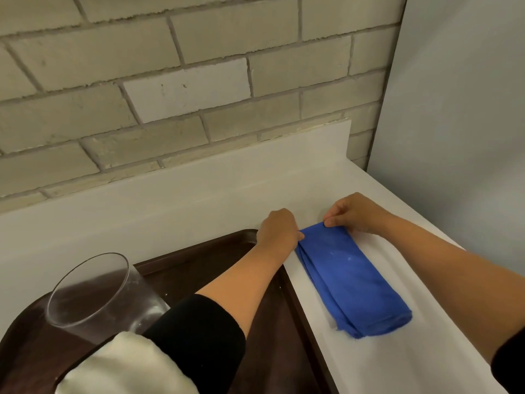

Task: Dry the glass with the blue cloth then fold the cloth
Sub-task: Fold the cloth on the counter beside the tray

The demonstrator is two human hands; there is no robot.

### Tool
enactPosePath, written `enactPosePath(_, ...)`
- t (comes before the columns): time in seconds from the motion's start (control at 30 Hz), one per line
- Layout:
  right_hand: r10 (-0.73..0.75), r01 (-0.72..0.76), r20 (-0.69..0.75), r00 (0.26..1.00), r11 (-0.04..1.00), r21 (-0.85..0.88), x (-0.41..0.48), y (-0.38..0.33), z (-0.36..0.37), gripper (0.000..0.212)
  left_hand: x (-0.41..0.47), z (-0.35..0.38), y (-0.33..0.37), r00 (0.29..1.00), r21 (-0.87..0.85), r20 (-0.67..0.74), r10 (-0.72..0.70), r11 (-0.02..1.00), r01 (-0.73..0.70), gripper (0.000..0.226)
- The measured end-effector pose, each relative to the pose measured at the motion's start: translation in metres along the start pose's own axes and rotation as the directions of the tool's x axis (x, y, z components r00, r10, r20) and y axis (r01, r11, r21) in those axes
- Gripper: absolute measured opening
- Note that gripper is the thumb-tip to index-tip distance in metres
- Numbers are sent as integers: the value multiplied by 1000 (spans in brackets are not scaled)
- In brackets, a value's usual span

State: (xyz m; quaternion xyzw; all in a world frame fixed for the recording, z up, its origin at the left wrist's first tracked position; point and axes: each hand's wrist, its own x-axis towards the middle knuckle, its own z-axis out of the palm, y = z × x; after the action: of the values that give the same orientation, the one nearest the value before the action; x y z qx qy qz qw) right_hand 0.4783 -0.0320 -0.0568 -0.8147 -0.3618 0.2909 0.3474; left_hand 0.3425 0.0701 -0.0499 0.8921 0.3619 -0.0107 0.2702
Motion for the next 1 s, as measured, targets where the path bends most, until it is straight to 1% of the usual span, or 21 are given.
enactPosePath(0.07, -15, 12, -76, 997, 999, -39, -2, 3, 4, 7, 0, 3, -1, 1000, 62, -14, 19, 998, -18, 27)
enactPosePath(0.13, -5, -4, -146, 989, 998, -57, -6, 7, 4, 11, -1, 4, -3, 999, 76, -36, 32, 997, -29, 31)
enactPosePath(0.17, 15, -22, -154, 988, 999, -40, -8, 10, 3, 13, -1, 5, -3, 999, 55, -38, 28, 998, -26, 35)
enactPosePath(0.23, 66, -69, -100, 993, 997, -24, -14, 10, -1, 16, -2, 5, -2, 1000, 18, -24, 13, 1000, -13, 41)
enactPosePath(0.3, 102, -104, -36, 994, 993, -61, -16, 7, -1, 23, -1, 6, 0, 1000, 42, 29, -1, 999, 0, 34)
enactPosePath(0.33, 102, -104, -27, 994, 992, -75, -16, 5, 0, 28, 0, 6, 1, 999, 55, 44, -9, 998, 6, 31)
enactPosePath(0.4, 78, -81, -54, 995, 995, -55, -15, 0, 5, 32, 2, 2, 1, 999, 59, 37, -28, 998, 26, 31)
enactPosePath(0.47, 60, -63, -100, 993, 998, -25, -15, 0, 9, 29, 3, 1, 0, 999, 61, 21, -40, 997, 38, 32)
enactPosePath(0.53, 67, -74, -144, 987, 996, -41, -16, 2, 13, 29, 2, 3, 0, 999, 67, 17, -38, 997, 37, 27)
enactPosePath(0.6, 51, -75, -199, 979, 991, -114, -20, 1, 19, 32, -2, 4, 1, 1000, 119, -27, 11, 993, -8, 24)
enactPosePath(0.63, 12, -51, -224, 975, 985, -167, -25, -1, 23, 34, -4, 5, 0, 994, 177, -83, 76, 982, -61, 31)
enactPosePath(0.67, -45, -9, -237, 970, 975, -223, -32, -2, 28, 35, -8, 6, -1, 975, 233, -139, 173, 963, -137, 36)
enactPosePath(0.7, -113, 42, -235, 965, 958, -284, -43, -2, 33, 37, -11, 8, -1, 945, 255, -176, 275, 940, -226, 35)
enactPosePath(0.73, -175, 89, -218, 960, 932, -352, -56, -2, 39, 38, -16, 10, -1, 924, 248, -170, 344, 922, -298, 30)
enactPosePath(0.77, -209, 112, -195, 958, 902, -416, -71, 0, 44, 39, -21, 13, -1, 922, 234, -118, 368, 913, -334, 25)
enactPosePath(0.8, -204, 101, -172, 964, 876, -471, -86, 2, 48, 41, -24, 16, -1, 931, 235, -57, 360, 911, -338, 22)
enactPosePath(0.87, -121, 37, -114, 986, 829, -558, -116, 6, 53, 49, -26, 19, -2, 958, 240, 21, 285, 929, -281, 21)
enactPosePath(0.93, -63, 15, -59, 996, 799, -602, -142, 1, 56, 58, -26, 16, -2, 973, 191, 34, 228, 954, -230, 24)
enactPosePath(1.0, -71, 55, -1, 997, 776, -629, -160, -7, 60, 62, -25, 13, 1, 984, 145, 39, 175, 973, -179, 33)
